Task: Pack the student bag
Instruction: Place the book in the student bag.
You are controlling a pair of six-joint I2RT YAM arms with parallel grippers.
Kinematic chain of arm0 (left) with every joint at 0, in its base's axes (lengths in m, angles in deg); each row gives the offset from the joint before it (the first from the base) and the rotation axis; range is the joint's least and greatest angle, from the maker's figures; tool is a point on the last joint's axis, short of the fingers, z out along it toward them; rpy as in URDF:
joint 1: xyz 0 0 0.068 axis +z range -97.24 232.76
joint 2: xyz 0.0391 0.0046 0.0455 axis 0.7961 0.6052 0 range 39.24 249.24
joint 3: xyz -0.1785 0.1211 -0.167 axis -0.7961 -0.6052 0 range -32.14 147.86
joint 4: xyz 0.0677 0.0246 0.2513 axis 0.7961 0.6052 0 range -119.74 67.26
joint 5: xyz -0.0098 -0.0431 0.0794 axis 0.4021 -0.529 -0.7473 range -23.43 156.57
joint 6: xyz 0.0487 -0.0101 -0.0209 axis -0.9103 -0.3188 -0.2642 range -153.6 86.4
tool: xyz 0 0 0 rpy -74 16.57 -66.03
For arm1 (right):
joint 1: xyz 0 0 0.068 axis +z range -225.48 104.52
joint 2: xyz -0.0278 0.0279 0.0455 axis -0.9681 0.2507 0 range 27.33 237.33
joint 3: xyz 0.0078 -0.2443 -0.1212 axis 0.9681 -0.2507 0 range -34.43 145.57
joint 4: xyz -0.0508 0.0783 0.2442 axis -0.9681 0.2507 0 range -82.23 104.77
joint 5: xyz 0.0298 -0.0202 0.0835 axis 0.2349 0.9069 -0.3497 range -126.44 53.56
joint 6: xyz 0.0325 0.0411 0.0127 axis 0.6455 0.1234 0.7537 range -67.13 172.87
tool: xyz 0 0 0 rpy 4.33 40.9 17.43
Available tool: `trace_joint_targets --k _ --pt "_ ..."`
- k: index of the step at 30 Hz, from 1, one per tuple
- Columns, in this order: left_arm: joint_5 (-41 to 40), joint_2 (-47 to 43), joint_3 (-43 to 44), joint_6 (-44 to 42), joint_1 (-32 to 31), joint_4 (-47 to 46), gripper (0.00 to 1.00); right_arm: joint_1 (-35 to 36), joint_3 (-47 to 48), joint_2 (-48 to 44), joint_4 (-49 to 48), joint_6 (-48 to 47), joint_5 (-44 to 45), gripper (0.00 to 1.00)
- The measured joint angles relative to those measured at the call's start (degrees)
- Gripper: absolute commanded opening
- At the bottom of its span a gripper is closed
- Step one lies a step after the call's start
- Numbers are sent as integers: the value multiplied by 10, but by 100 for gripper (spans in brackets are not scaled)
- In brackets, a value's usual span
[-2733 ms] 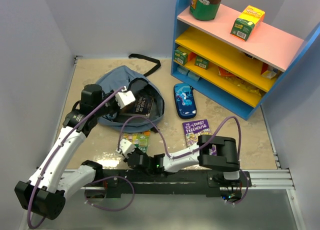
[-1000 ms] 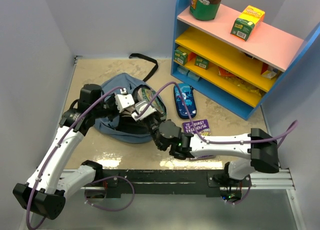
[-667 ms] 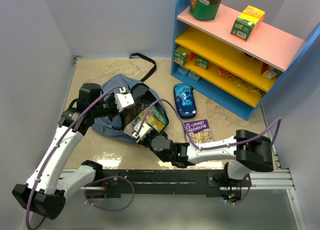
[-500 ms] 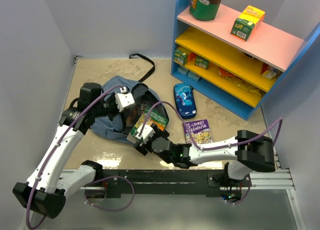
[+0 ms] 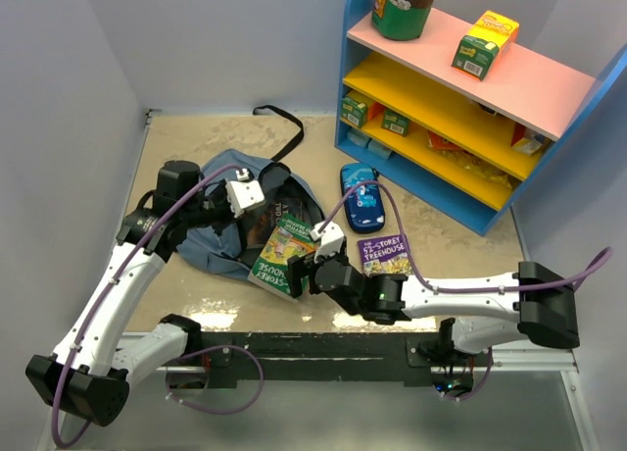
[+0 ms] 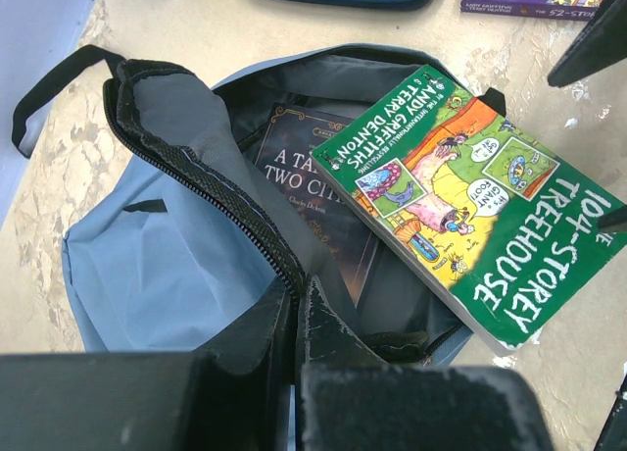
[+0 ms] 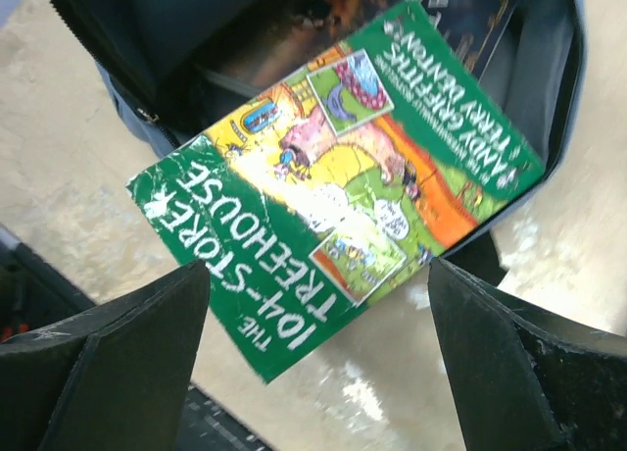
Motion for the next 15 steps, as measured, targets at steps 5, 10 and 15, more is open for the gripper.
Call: trace_joint_targets --k 5,10,15 --pt "0 0 0 0 0 0 0 -4 -24 -28 19 104 -53 99" --pt "0 2 3 0 0 1 0 -21 -56 1 -12 174 -133 99" --pt "0 5 10 0 0 4 0 -63 -113 21 -77 216 -204 99"
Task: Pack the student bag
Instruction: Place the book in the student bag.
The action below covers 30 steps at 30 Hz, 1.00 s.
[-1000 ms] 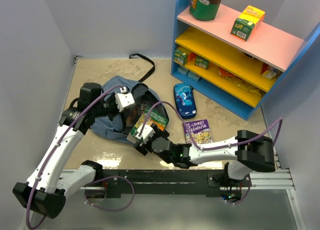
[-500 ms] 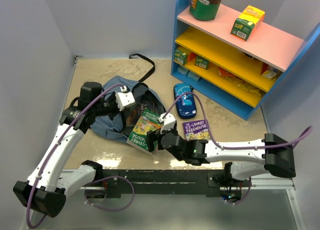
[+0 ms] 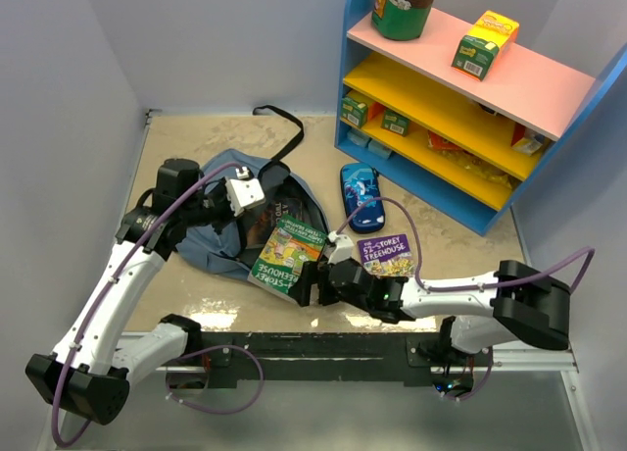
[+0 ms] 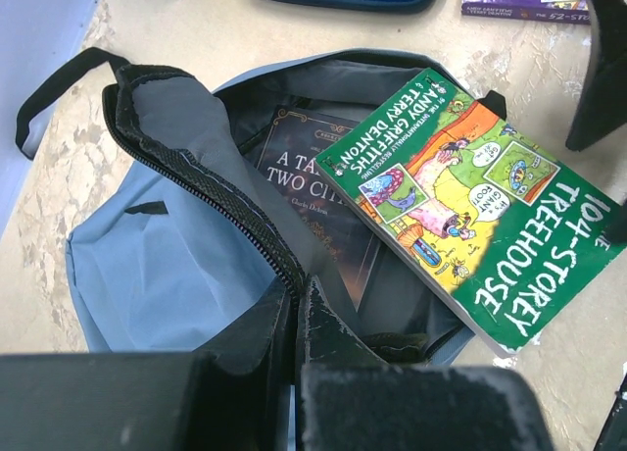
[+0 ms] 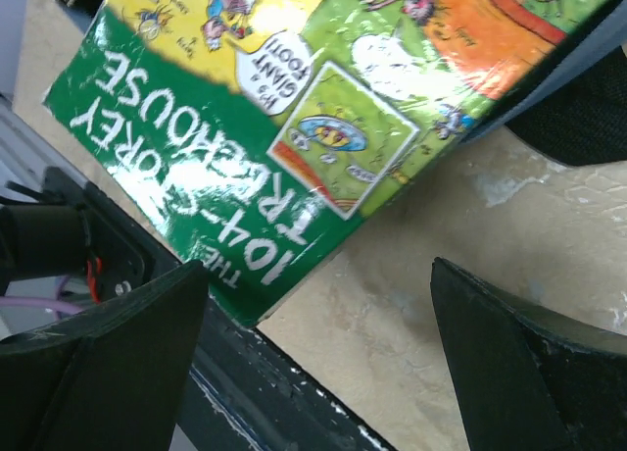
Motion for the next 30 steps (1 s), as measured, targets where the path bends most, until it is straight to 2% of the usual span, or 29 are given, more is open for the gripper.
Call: trace_joint_targets --k 5,8,11,12,13,15,16,17,19,20,22,26,30 --pt "0 0 1 0 0 3 0 -46 -65 10 -129 36 -61 99" --pt "0 0 2 0 0 5 0 -67 -84 58 -235 64 -105 99" --pt "0 2 5 0 0 6 0 -77 -93 116 -332 95 -143 90" --pt "0 4 6 0 0 6 0 -80 -95 141 -374 110 -160 85" --pt "0 6 8 0 0 7 0 -82 -96 159 -403 119 -171 73" --pt "0 9 9 0 0 7 0 -84 -96 193 -455 139 -192 58" --pt "0 10 9 0 0 7 0 -85 -97 205 -475 148 -196 44" --pt "0 11 10 0 0 7 0 -85 -100 214 -498 157 -201 35" --pt "0 13 10 0 0 7 0 -86 -111 217 -528 178 -205 19" --pt "0 13 10 0 0 8 0 -88 -115 215 -535 177 -206 15" --pt "0 14 10 0 0 9 0 -90 -114 185 -496 168 -203 9" --pt "0 14 10 0 0 7 0 -90 -55 75 -313 106 -191 0" --pt "4 13 10 0 0 0 0 -130 29 47 -189 28 -225 0"
